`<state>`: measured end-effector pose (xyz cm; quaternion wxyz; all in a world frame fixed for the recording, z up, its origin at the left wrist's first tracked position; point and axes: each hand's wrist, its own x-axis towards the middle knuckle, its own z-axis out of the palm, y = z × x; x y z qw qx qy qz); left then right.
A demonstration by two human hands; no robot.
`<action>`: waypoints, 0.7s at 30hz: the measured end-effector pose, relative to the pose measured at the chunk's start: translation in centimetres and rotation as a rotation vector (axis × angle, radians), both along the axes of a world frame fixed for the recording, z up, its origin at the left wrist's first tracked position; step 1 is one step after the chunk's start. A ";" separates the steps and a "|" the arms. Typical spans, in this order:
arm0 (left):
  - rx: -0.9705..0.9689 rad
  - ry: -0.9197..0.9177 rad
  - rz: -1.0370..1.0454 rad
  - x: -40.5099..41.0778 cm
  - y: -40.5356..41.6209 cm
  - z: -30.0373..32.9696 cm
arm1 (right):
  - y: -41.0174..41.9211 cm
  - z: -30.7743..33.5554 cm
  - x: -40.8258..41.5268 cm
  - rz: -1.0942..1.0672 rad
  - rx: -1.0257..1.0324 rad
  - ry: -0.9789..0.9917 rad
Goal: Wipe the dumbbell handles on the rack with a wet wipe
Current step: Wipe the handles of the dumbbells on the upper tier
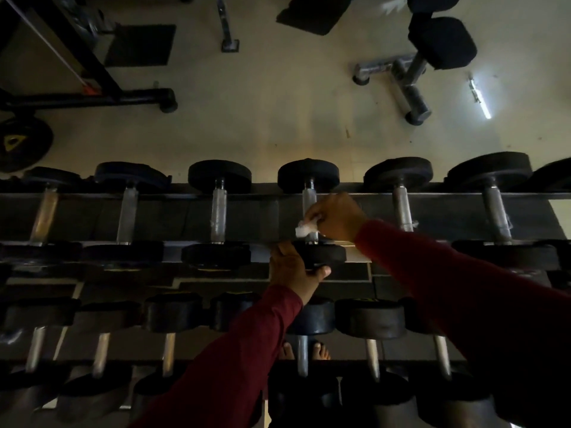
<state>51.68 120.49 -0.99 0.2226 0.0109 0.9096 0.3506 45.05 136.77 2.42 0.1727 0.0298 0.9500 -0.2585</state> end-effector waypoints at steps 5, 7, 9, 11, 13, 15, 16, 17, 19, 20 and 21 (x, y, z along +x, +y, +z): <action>-0.071 0.134 -0.072 0.6 0.9 2.2 | 4.2 1.2 4.3 -0.637 -0.416 -0.055; -0.055 0.297 -0.143 1.5 2.1 3.4 | 6.1 1.7 6.2 -0.905 -0.572 -0.123; -0.037 0.425 -0.228 2.5 3.9 4.6 | 8.4 2.1 7.8 -1.066 -0.686 -0.117; -0.001 0.491 -0.325 3.4 6.2 5.5 | 10.8 2.9 9.4 -1.149 -0.827 -0.051; 0.063 0.444 -0.431 4.1 8.8 6.1 | 13.3 3.4 10.7 -1.237 -0.931 0.015; 0.068 0.299 -0.536 4.8 11.3 6.4 | 15.5 3.5 11.7 -1.189 -0.886 0.022; 0.041 0.245 -0.573 4.9 12.5 6.5 | 16.5 3.4 12.1 -1.124 -0.796 0.005; 0.010 0.209 -0.579 5.0 13.5 6.5 | 17.3 2.8 12.3 -1.054 -0.658 -0.014; -0.036 0.186 -0.536 4.7 15.1 6.5 | 18.7 1.7 12.5 -0.887 -0.350 -0.006; -0.067 0.196 -0.511 4.5 15.6 6.5 | 18.9 1.4 12.4 -0.789 -0.252 0.003; -0.099 0.202 -0.488 4.2 16.0 6.6 | 19.1 1.0 12.2 -0.682 -0.159 0.003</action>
